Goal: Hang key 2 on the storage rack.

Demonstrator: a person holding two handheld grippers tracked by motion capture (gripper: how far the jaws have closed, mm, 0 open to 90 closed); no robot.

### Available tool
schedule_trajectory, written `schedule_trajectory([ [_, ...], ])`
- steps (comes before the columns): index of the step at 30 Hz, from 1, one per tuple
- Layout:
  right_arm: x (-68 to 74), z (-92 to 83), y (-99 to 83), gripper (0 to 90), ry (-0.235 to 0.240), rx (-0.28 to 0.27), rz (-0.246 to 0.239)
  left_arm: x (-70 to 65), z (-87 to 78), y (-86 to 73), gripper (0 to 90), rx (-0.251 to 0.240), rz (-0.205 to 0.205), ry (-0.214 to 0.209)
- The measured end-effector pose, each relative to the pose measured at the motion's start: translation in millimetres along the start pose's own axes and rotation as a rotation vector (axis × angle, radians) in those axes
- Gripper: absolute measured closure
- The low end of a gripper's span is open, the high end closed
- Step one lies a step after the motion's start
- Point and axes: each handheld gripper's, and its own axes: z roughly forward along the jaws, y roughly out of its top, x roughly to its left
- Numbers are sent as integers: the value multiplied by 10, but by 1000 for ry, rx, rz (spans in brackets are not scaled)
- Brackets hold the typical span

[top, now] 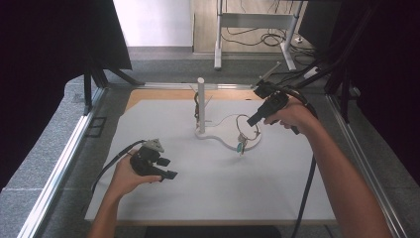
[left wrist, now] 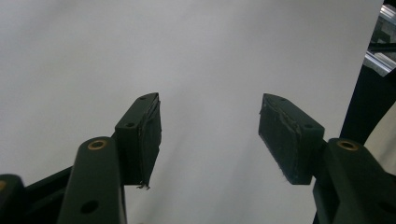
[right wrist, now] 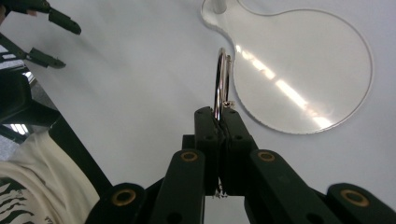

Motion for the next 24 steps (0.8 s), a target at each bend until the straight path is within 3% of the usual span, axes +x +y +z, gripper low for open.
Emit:
schedule_trajectory([
  [24, -230, -19, 264, 875, -18, -30, 55, 5, 1, -2, 397, 1, 8, -1],
])
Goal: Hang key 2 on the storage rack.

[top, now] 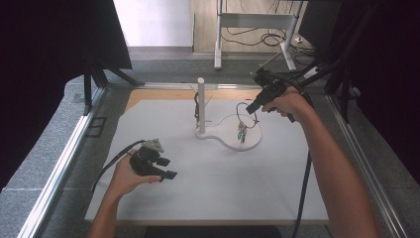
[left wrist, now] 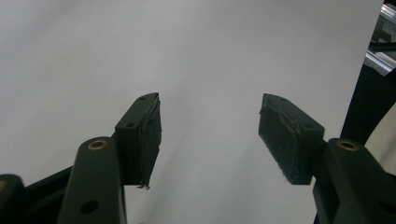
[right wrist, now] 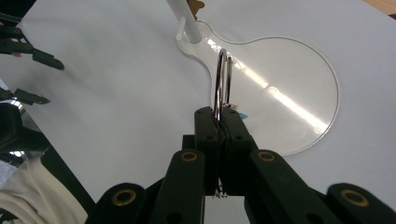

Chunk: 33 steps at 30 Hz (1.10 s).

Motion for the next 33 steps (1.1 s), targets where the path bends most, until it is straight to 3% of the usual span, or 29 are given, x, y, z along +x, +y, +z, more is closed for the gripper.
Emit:
schedule_trajectory([
  [33, 13, 179, 453, 874, -42, 59, -16, 42, -44, -28, 398, -14, -12, -8],
])
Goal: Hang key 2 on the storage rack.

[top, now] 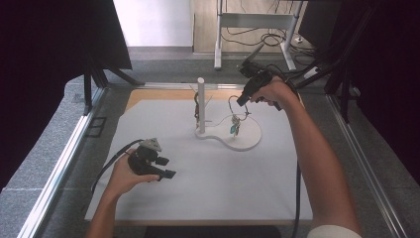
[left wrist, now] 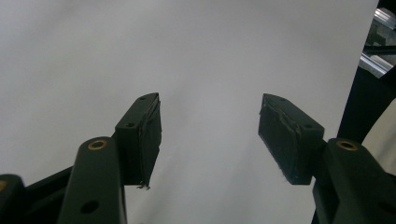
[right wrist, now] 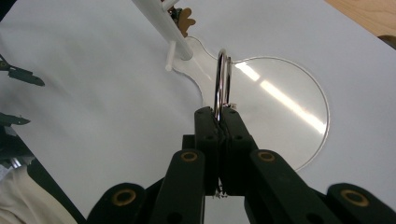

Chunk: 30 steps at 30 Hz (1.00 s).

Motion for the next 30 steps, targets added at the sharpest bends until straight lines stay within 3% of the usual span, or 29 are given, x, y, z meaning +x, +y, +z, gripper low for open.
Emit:
schedule_trajectory([
  [30, 51, 159, 251, 874, -23, 26, -21, 22, -60, -21, 403, -26, -4, -8],
])
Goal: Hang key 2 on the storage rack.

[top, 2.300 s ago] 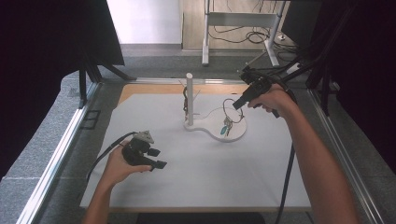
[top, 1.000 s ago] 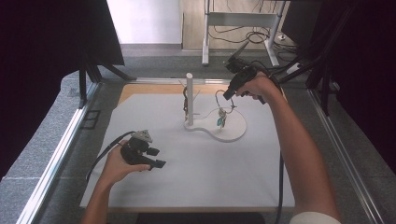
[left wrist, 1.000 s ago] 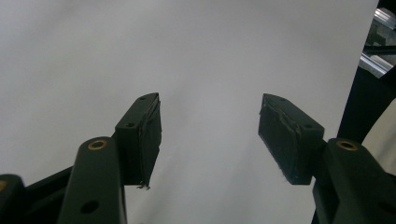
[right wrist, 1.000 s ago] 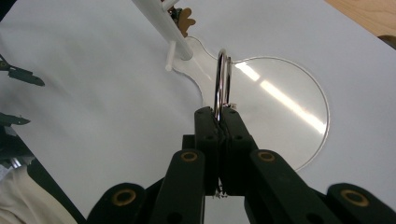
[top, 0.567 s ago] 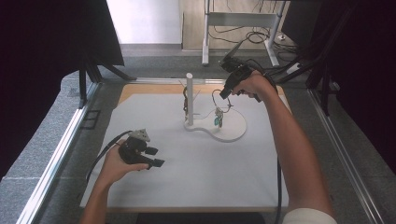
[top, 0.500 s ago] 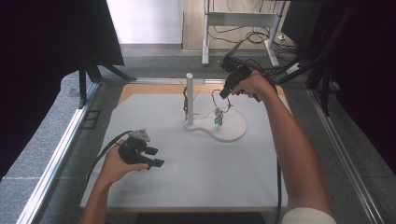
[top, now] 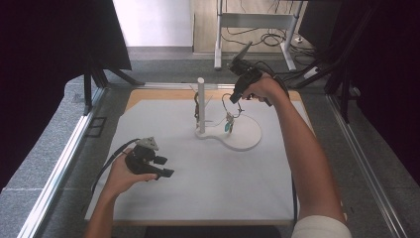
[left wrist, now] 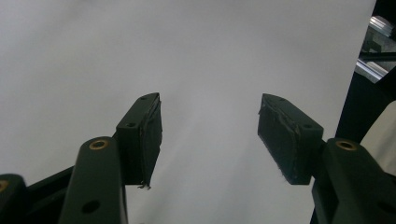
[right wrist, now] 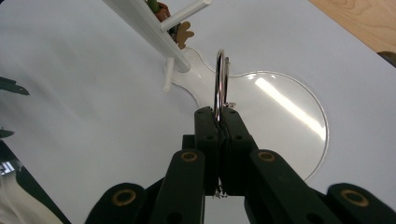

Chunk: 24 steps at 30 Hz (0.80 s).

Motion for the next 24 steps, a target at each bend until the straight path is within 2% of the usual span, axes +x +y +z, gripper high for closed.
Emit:
schedule_trajectory([
  [24, 46, 136, 288, 874, -5, -7, -24, -6, -28, -12, 403, -1, 7, 0],
])
